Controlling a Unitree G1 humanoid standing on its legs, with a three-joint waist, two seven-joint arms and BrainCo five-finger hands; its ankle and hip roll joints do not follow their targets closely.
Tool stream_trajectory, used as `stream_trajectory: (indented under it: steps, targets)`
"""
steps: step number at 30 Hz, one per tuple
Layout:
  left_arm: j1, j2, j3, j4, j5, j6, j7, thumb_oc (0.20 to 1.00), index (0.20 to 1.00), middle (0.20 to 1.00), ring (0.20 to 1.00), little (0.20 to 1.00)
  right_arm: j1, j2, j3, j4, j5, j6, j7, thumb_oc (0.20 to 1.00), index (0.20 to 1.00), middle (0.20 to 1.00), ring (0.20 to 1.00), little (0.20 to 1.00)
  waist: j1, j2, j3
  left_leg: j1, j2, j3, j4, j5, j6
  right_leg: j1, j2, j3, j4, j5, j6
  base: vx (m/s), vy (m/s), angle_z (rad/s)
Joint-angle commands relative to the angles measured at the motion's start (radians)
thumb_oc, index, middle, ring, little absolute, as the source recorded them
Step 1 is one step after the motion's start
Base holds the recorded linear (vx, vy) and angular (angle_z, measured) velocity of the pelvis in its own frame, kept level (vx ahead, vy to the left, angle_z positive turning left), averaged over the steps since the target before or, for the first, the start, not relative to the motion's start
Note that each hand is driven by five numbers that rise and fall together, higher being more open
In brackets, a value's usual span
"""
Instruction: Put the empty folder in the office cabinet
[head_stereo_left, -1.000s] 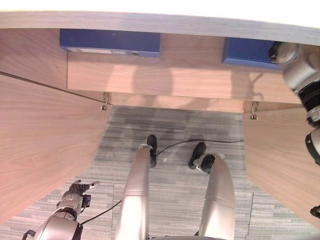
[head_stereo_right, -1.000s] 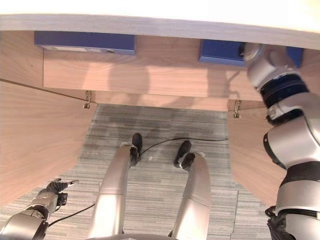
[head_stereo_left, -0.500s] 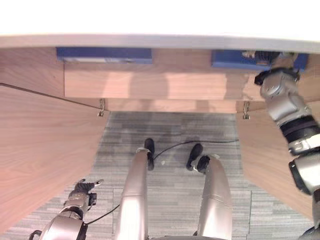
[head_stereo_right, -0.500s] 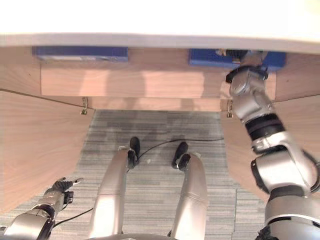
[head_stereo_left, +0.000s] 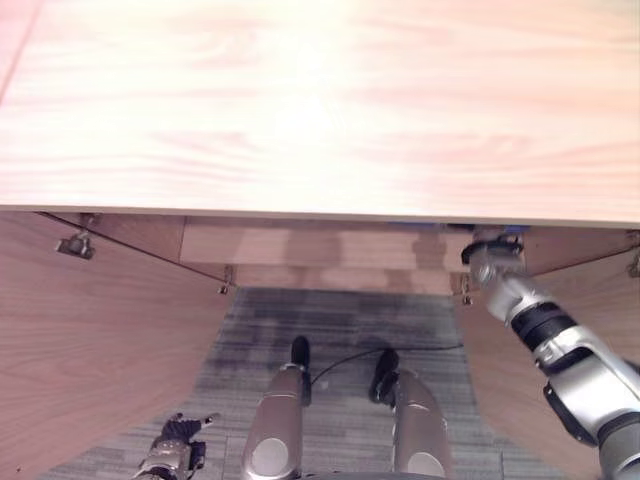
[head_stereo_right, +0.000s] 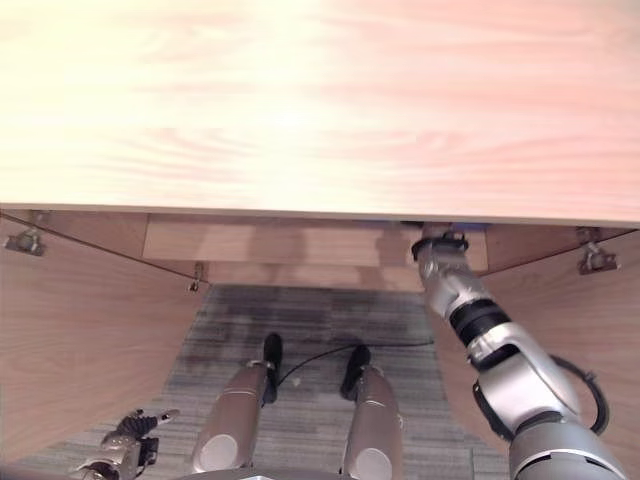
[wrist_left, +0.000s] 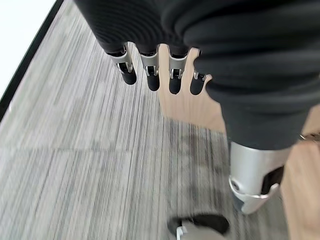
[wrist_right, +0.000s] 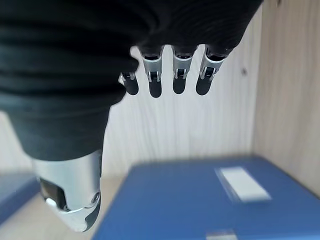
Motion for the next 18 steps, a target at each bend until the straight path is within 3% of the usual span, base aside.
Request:
stream_trajectory:
  steps: [1,6,8,9,13,16,18]
  targets:
    - [0.023,0.017,-0.018,0.054,0.054,-0.004,0.004,1.000,1.000,1.000,1.000,1.000,-0.038,0.029,0.010,0.065,-0.053,-0.025,0.003,1.000,1.000,1.000,1.000,1.000,0.004,-0.001,-0.022,-0.011,0.031,-0.039,-0.004,-0.004,-0.015,0.071,0.001,0.004,-0.118,0.052,0.069,0.06,-0.103,0.02]
    - [0.135,0.046,0.014,0.008,0.085,-0.028,-0.037,1.000,1.000,1.000,1.000,1.000,0.115,0.028,-0.016,0.116,-0.028,-0.081,0.058,1.000,1.000,1.000,1.000,1.000,0.019,0.007,-0.103,0.112,0.062,-0.041,-0.211,0.129,-0.052,0.210,0.054,-0.055,-0.337,0.103,0.075,0.08,-0.095,0.11]
    - [0.147,0.039,0.013,-0.002,0.088,-0.033,-0.047,1.000,1.000,1.000,1.000,1.000,0.182,0.009,-0.018,0.135,-0.038,-0.092,0.065,1.000,1.000,1.000,1.000,1.000,0.016,-0.002,-0.136,0.141,0.078,-0.039,-0.248,0.189,-0.070,0.268,0.083,-0.081,-0.454,0.150,0.087,0.00,-0.086,0.21]
    - [0.147,0.039,0.012,-0.003,0.088,-0.033,-0.047,1.000,1.000,1.000,1.000,1.000,0.183,0.009,-0.019,0.135,-0.039,-0.092,0.065,1.000,1.000,1.000,1.000,1.000,0.015,-0.002,-0.137,0.138,0.077,-0.041,-0.250,0.193,-0.069,0.268,0.083,-0.083,-0.460,0.155,0.087,-0.04,-0.049,0.11]
    - [0.073,0.037,0.035,0.084,0.092,-0.018,-0.025,1.000,1.000,1.000,1.000,1.000,0.234,0.007,0.030,0.119,-0.045,-0.130,0.115,1.000,1.000,1.000,1.000,1.000,-0.006,-0.041,-0.158,0.208,0.007,-0.114,-0.149,0.051,-0.036,0.304,0.102,-0.002,-0.506,0.181,0.084,0.01,0.037,-0.14]
    - [0.066,-0.033,0.042,0.046,0.044,-0.025,-0.036,1.000,1.000,1.000,1.000,1.000,0.270,0.038,0.028,0.211,-0.027,-0.114,0.138,1.000,1.000,1.000,1.000,1.000,-0.018,-0.051,-0.204,0.260,-0.008,-0.126,-0.177,-0.033,-0.014,0.328,0.141,0.036,-0.566,0.200,0.089,0.04,0.074,-0.60]
    - [0.062,-0.054,0.038,0.061,0.026,-0.023,-0.045,1.000,1.000,1.000,1.000,1.000,0.346,0.077,-0.031,0.279,0.027,-0.101,0.148,1.000,1.000,1.000,1.000,1.000,-0.040,-0.049,-0.252,0.294,-0.010,-0.104,-0.251,-0.017,-0.007,0.335,0.129,0.052,-0.566,0.222,0.102,0.00,0.281,-0.59]
